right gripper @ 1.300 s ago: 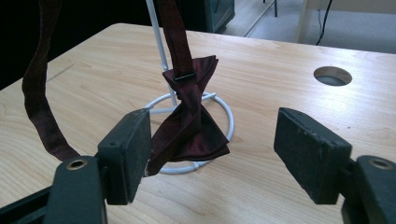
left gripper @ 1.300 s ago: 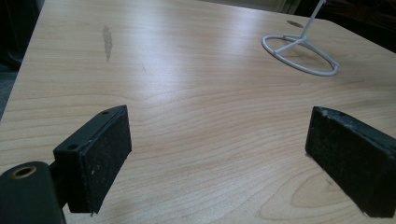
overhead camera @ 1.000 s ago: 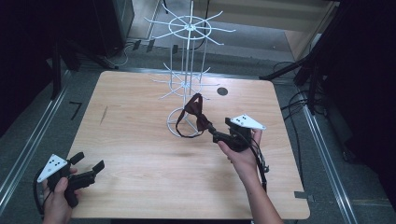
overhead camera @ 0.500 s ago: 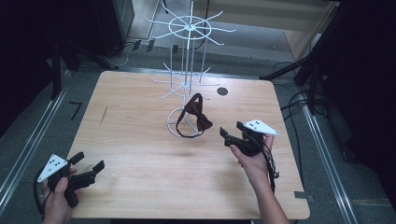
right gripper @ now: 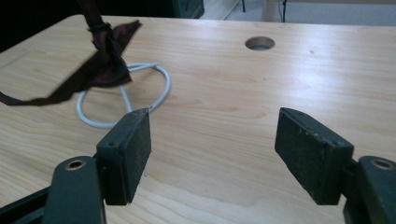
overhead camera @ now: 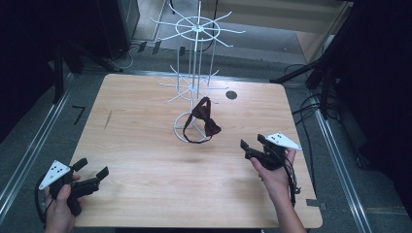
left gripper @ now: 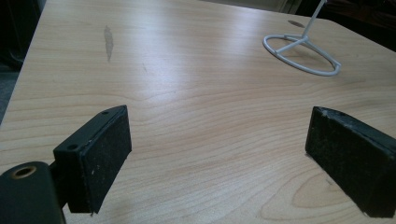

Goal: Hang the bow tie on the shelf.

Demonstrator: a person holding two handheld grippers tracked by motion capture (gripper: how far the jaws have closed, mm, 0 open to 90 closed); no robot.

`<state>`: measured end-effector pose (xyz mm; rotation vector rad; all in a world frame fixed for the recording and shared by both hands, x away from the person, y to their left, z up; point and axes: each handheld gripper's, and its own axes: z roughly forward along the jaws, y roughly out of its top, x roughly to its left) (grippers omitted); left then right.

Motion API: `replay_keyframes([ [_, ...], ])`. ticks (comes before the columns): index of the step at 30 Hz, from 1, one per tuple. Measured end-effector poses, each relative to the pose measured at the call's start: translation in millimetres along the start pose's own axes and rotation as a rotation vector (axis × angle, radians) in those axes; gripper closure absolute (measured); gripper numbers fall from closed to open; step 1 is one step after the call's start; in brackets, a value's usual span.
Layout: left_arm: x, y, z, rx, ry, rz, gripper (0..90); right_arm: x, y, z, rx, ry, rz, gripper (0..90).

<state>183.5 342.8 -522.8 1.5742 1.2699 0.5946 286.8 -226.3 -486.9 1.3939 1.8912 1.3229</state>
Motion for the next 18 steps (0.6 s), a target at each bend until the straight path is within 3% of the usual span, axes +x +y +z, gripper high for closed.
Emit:
replay_keyframes([
  [6, 0.0, 0.0, -0.1, -0.001, 0.0, -0.002, 7.6, -18.7, -16.6, -3.9, 0.02, -0.042, 0.024, 27.1],
  [18, -0.1, 0.0, -0.1, 0.001, 0.001, 0.003, 7.6, -44.1, -39.8, -22.5, 0.024, -0.057, 0.051, 19.0],
])
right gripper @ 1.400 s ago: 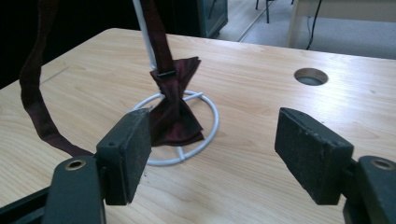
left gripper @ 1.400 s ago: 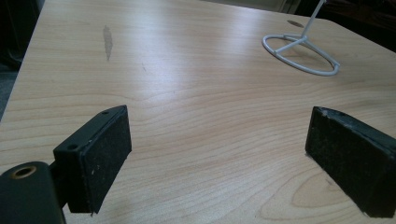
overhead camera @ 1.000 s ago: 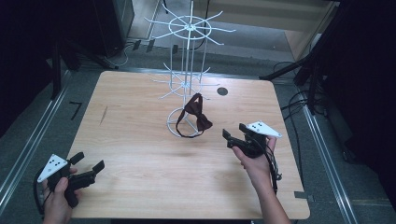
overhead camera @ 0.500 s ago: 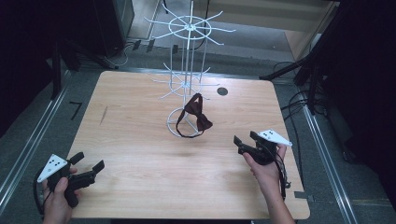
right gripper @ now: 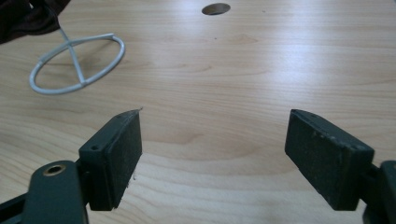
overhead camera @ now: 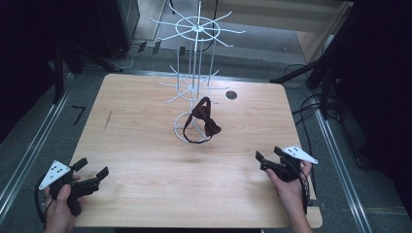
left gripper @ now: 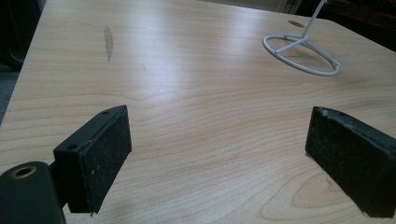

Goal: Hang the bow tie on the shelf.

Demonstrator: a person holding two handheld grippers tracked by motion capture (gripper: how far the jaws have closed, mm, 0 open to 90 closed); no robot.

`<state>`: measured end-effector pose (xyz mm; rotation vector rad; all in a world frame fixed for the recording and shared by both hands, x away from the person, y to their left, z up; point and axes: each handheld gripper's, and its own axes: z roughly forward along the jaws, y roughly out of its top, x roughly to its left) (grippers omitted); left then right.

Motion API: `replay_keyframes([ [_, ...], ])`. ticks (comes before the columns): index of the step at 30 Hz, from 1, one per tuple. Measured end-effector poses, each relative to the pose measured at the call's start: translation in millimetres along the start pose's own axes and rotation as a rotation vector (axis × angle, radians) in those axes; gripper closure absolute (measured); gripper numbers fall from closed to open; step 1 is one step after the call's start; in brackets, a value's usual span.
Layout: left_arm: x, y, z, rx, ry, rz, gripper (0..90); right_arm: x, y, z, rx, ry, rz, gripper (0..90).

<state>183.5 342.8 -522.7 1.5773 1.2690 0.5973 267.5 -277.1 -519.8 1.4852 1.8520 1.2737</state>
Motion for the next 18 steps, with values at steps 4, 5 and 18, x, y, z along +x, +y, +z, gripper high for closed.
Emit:
replay_keyframes([
  [4, 0.0, -0.1, 0.1, -0.002, 0.0, -0.005, 7.6, -5.8, -5.7, -4.4, 0.006, 0.0, 0.0, 17.5],
  [5, 0.0, -0.1, 0.1, -0.002, 0.0, -0.004, 7.6, -8.1, -8.1, -6.0, 0.009, -0.001, -0.002, 17.4],
  [18, 0.0, -0.1, -0.1, -0.003, -0.001, -0.004, 7.6, -35.6, -30.3, -28.5, 0.038, -0.043, 0.009, 16.7],
])
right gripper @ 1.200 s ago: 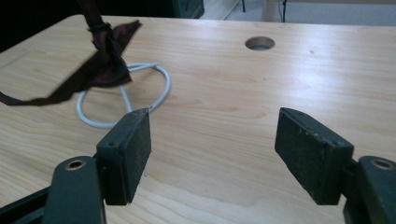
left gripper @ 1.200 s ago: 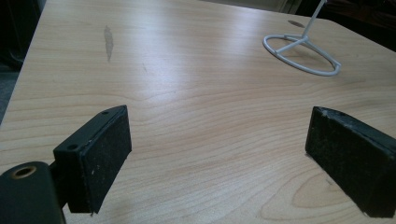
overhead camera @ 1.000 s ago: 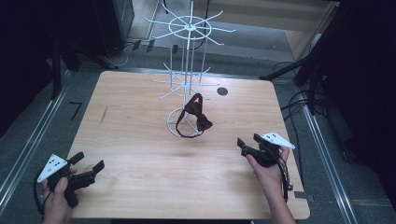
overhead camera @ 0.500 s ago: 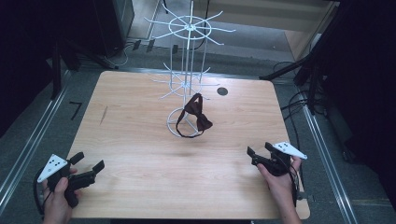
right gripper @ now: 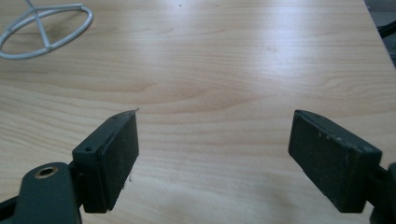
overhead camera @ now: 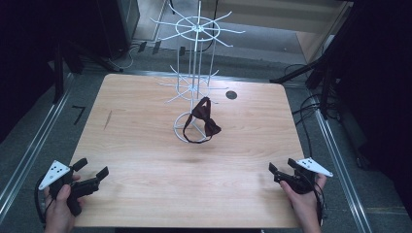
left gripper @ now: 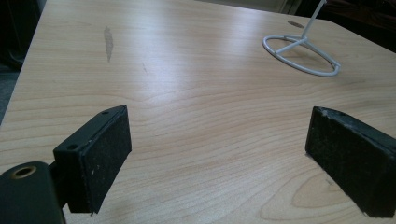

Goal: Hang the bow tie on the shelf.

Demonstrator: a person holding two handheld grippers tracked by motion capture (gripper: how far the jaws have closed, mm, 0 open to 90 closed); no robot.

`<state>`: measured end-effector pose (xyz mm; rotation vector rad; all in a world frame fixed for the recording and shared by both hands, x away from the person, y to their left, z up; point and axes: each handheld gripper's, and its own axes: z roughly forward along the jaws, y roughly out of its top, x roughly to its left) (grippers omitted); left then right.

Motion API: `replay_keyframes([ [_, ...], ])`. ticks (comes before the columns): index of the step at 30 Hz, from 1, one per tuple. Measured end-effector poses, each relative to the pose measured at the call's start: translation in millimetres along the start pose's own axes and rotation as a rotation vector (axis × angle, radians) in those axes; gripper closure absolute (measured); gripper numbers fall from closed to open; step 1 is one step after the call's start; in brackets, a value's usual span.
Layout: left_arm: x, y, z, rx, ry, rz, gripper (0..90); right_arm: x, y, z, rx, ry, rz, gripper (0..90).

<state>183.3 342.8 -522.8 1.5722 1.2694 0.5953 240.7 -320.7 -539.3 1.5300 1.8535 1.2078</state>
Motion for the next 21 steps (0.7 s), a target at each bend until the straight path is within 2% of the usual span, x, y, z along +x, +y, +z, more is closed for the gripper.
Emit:
replay_keyframes([
  [7, -0.1, 0.1, 0.0, 0.001, 0.002, 0.003, 7.6, -17.2, -13.4, -14.6, 0.006, -0.034, 0.011, 16.8],
  [8, -0.1, 0.0, 0.0, 0.002, 0.001, 0.005, 7.6, -24.2, -18.3, -19.2, 0.009, -0.052, 0.024, 16.9],
  [14, 0.1, 0.0, -0.2, 0.0, -0.001, 0.006, 7.6, -37.7, -23.6, -31.4, -0.008, -0.081, 0.06, 17.7],
  [19, 0.1, 0.0, -0.1, -0.001, -0.002, 0.004, 7.6, -39.0, -25.5, -32.9, -0.006, -0.086, 0.066, 17.8],
  [21, 0.1, 0.0, -0.1, 0.0, -0.002, 0.004, 7.6, -37.6, -25.6, -31.9, -0.002, -0.089, 0.049, 17.8],
])
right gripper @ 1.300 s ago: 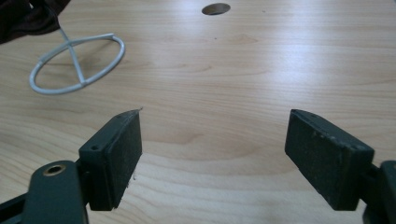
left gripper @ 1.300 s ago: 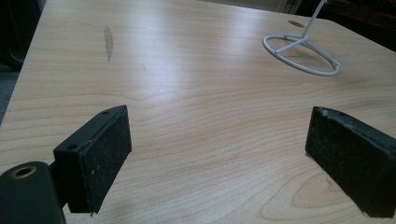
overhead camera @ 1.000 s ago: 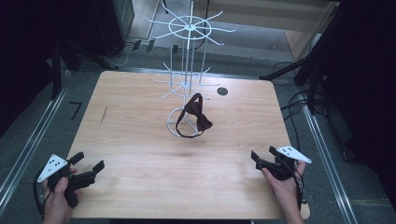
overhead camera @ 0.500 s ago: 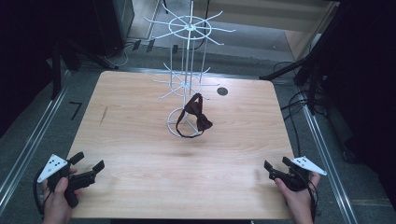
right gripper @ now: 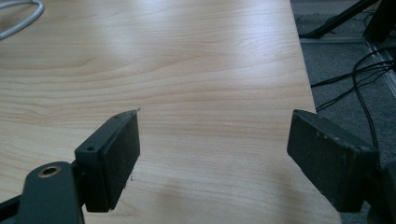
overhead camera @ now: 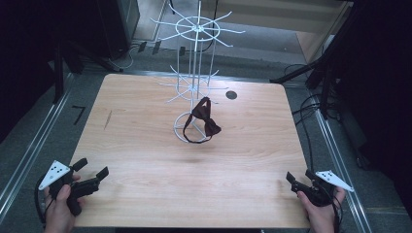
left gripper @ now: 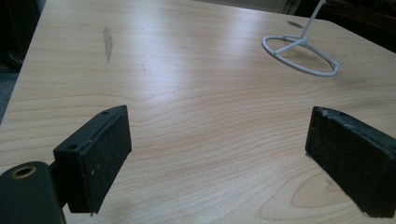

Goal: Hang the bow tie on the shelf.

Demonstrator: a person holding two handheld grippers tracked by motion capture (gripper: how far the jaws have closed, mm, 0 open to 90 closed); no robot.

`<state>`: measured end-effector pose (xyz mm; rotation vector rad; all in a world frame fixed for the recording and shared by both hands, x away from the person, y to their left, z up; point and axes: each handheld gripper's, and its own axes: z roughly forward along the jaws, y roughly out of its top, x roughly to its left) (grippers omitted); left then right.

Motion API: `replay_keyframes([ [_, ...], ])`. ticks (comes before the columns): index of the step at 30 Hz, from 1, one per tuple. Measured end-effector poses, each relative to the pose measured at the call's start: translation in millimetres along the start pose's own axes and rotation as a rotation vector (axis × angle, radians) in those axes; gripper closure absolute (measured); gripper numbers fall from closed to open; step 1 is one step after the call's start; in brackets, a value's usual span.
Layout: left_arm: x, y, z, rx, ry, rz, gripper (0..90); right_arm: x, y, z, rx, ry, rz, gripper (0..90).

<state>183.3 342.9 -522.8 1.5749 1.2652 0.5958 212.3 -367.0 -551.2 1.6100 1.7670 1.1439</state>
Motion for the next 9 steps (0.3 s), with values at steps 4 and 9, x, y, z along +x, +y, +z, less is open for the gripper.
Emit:
replay_keyframes([
  [4, -0.2, 0.0, 0.0, 0.002, 0.0, 0.002, 7.6, 3.9, 0.4, 0.1, 0.005, -0.002, -0.025, 17.5],
  [9, -0.3, 0.4, 0.6, 0.01, -0.001, 0.004, 7.6, 5.0, 4.2, -3.4, -0.007, 0.016, -0.004, 14.4],
])
